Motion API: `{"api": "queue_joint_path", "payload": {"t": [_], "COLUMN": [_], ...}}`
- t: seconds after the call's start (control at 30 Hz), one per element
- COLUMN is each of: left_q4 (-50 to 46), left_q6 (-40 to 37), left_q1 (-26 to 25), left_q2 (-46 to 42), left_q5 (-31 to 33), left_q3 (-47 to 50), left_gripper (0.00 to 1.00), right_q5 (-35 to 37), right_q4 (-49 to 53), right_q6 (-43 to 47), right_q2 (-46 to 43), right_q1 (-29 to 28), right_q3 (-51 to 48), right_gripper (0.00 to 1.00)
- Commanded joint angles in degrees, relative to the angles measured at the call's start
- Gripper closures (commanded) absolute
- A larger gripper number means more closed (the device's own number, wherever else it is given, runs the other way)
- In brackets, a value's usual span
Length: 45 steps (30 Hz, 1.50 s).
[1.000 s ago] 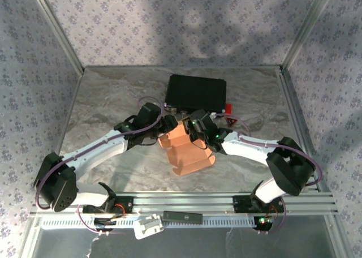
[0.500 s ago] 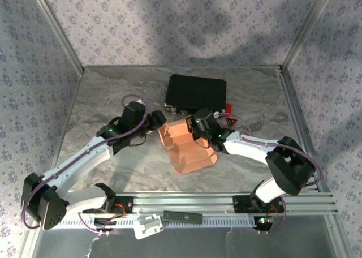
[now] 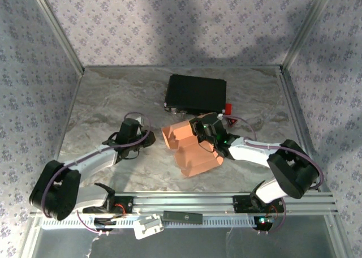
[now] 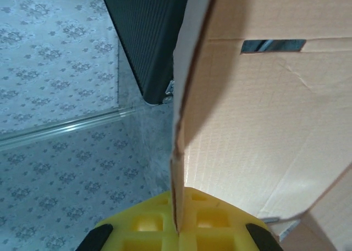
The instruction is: Fold the paper box
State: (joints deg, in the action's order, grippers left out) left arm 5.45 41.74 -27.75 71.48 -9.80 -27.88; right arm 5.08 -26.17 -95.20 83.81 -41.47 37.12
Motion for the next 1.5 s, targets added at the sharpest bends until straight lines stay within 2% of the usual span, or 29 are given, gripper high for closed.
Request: {"api": "queue_joint_path", "payload": {"t": [0.0, 0.17, 0.5, 0.93, 1.03, 1.13, 1.23, 1.47], "left_q4": [14.0, 19.0, 20.0, 22.1, 21.8, 20.8, 18.6, 15.8], "left_q6": [-5.6, -6.8, -10.7, -13.2, -13.4, -14.1, -15.0, -16.8], "left_q1": [-0.4, -2.9, -6.7, -12.0, -12.9, -13.4, -13.4, -13.4], "left_q2": [2.5, 3.4, 5.5, 8.5, 8.3, 6.8, 4.3, 1.9], "left_q5": [-6.0, -5.9, -5.3, 0.0, 2.2, 3.6, 5.4, 6.4], "left_q3": [0.8, 2.2, 0.4, -0.9, -0.8, 0.0, 0.9, 2.1], "left_gripper": [0.77, 0.71, 0.71, 0.66, 0.60, 0.59, 0.57, 0.52], "right_q5": [-0.7, -1.7, -2.5, -2.6, -2.6, -2.8, -1.9, -0.6], "right_q4": [-2.9, -5.2, -6.4, -6.8, -6.7, -7.0, -10.1, -25.2], "right_q6": [2.3, 2.3, 1.1, 0.6, 0.5, 0.7, 2.3, 5.7], "right_q2": [-1.1, -0.2, 1.5, 2.8, 2.7, 2.7, 2.1, 4.3], "right_q1": [0.7, 1.2, 1.6, 1.6, 1.7, 1.8, 1.4, 0.4], "right_q3": [-1.1, -1.3, -0.3, 0.7, 0.5, 0.5, -1.1, -7.3], "right_gripper": [1.00, 1.00, 1.00, 1.00, 1.00, 1.00, 1.00, 1.00]}}
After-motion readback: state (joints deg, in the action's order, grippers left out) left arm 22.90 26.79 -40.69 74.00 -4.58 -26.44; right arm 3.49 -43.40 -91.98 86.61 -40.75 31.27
